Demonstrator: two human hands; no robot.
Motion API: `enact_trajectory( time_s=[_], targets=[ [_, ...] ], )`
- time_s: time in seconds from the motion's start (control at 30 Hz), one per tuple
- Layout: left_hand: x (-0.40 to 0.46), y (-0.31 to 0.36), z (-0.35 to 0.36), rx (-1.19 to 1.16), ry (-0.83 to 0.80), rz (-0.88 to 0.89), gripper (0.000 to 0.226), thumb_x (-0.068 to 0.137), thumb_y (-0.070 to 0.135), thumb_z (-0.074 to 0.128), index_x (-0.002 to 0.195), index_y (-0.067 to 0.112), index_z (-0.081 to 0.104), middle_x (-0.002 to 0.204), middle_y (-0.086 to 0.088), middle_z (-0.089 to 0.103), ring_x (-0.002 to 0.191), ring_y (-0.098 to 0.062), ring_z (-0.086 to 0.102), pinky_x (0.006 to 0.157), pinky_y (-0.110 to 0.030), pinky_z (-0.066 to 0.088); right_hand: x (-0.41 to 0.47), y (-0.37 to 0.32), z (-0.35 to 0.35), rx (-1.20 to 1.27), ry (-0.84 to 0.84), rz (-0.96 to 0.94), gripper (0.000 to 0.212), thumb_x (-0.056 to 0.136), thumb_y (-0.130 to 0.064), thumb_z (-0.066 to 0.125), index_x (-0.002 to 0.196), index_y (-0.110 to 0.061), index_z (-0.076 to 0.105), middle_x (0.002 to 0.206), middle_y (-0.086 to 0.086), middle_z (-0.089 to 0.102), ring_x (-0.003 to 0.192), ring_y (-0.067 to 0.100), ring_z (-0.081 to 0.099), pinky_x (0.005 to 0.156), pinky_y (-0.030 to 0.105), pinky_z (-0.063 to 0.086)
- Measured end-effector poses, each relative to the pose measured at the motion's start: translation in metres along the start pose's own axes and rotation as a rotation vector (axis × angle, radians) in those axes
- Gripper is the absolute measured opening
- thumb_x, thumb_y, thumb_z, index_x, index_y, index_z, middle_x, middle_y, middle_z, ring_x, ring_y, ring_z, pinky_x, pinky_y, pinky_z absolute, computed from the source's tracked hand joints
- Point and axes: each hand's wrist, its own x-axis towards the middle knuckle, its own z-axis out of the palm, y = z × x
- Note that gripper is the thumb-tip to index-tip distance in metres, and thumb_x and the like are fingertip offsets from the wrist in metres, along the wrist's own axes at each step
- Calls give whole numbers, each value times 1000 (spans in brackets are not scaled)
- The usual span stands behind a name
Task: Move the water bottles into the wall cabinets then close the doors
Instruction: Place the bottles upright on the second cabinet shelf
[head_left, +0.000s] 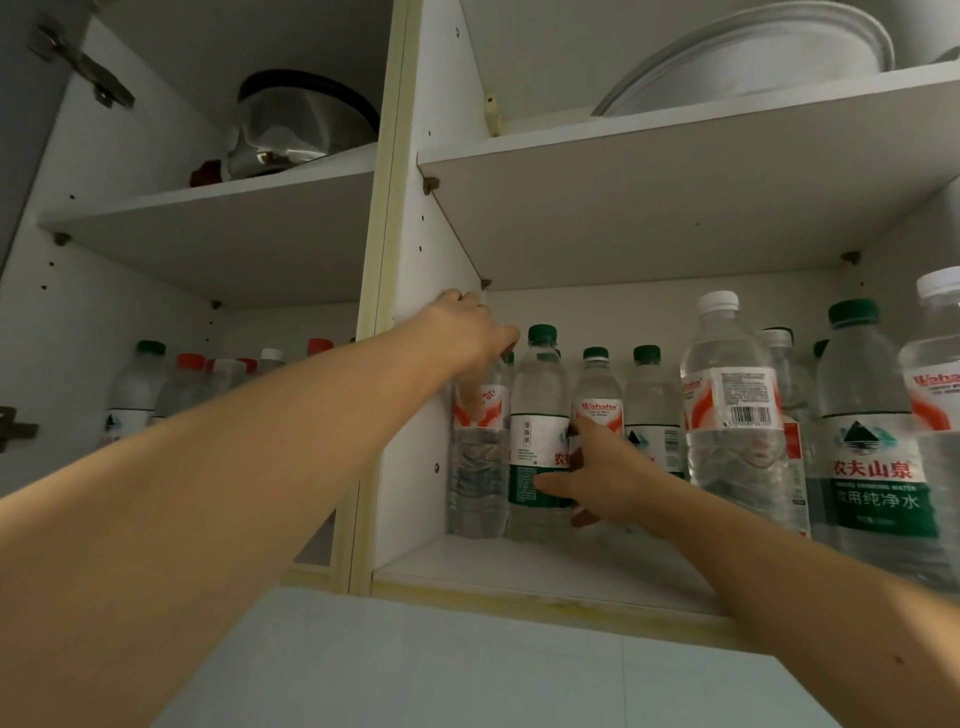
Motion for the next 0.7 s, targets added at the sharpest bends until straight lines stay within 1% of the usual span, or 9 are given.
enact_trajectory(
  time_s=[0.1, 0.23, 0.33, 0.4, 0.5, 0.6, 0.63, 0.7],
  targets=[
    [-3, 1, 0, 34, 18, 12, 101, 68, 65, 81, 149, 24, 36, 138, -13, 54, 130, -32, 45, 112, -47, 36, 0, -1, 0, -4, 25, 10, 51, 90, -19, 75, 130, -22, 42, 118, 5, 60, 103, 27, 67, 70, 41, 65],
    [-10, 2, 2, 43, 28, 25, 97, 73, 64, 79, 151, 24, 36, 141, -12, 52, 131, -30, 44, 111, -46, 39, 1, -1, 1, -55, 20, -4, 57, 91, -24, 75, 135, -21, 38, 118, 1, 58, 103, 24, 66, 68, 38, 65],
    [-20, 2, 4, 73, 113, 34, 83, 79, 58, 77, 146, 21, 44, 137, -10, 56, 127, -28, 48, 107, -45, 42, 1, -1, 2, -77, 16, -6, 61, 91, -27, 75, 137, -22, 36, 120, 1, 57, 101, 22, 66, 67, 38, 65],
    [-28, 1, 5, 67, 175, 23, 74, 82, 52, 76, 142, 19, 46, 133, -10, 59, 123, -28, 51, 104, -44, 44, -2, -1, 1, -82, 11, -5, 61, 91, -28, 74, 138, -24, 36, 117, 0, 59, 97, 21, 66, 66, 37, 65],
    [-40, -1, 2, -12, 244, -9, 65, 84, 47, 75, 137, 18, 50, 128, -10, 60, 118, -27, 53, 100, -44, 48, -12, -5, 1, -136, -4, -26, 61, 92, -32, 73, 139, -27, 35, 113, -2, 61, 93, 18, 68, 64, 31, 64],
    [-52, 3, -3, -168, 343, -43, 59, 85, 49, 73, 131, 17, 54, 125, -8, 61, 112, -26, 56, 92, -44, 52, -24, -12, 3, -193, 34, -28, 54, 93, -31, 72, 136, -24, 40, 124, 3, 63, 101, 21, 66, 74, 32, 61],
    [-56, 7, -5, -232, 395, -50, 57, 86, 47, 73, 130, 17, 55, 125, -8, 61, 111, -26, 57, 89, -43, 53, -29, -15, 3, -230, 68, -40, 50, 94, -28, 71, 134, -22, 43, 125, 4, 64, 102, 20, 65, 76, 31, 59],
    [-60, 16, -8, -353, 562, -46, 47, 89, 35, 73, 129, 15, 57, 125, -7, 57, 107, -25, 58, 82, -39, 54, -44, -23, -1, -332, 182, -93, 39, 95, -22, 66, 130, -18, 51, 125, 5, 65, 98, 19, 62, 76, 28, 54]
  ],
)
